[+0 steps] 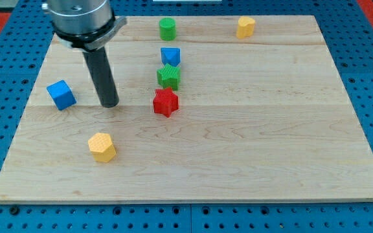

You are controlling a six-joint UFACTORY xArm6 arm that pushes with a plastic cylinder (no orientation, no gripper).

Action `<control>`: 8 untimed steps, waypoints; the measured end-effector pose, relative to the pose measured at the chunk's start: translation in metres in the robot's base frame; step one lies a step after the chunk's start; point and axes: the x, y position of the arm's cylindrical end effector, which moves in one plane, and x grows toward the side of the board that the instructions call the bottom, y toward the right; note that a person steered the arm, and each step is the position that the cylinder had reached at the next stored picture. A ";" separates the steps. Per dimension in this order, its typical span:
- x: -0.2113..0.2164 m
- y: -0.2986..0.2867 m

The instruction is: Slide the blue cube to the bottom of the red star

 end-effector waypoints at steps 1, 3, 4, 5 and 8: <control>0.036 -0.043; 0.007 -0.138; -0.028 -0.129; -0.031 -0.097; 0.010 -0.019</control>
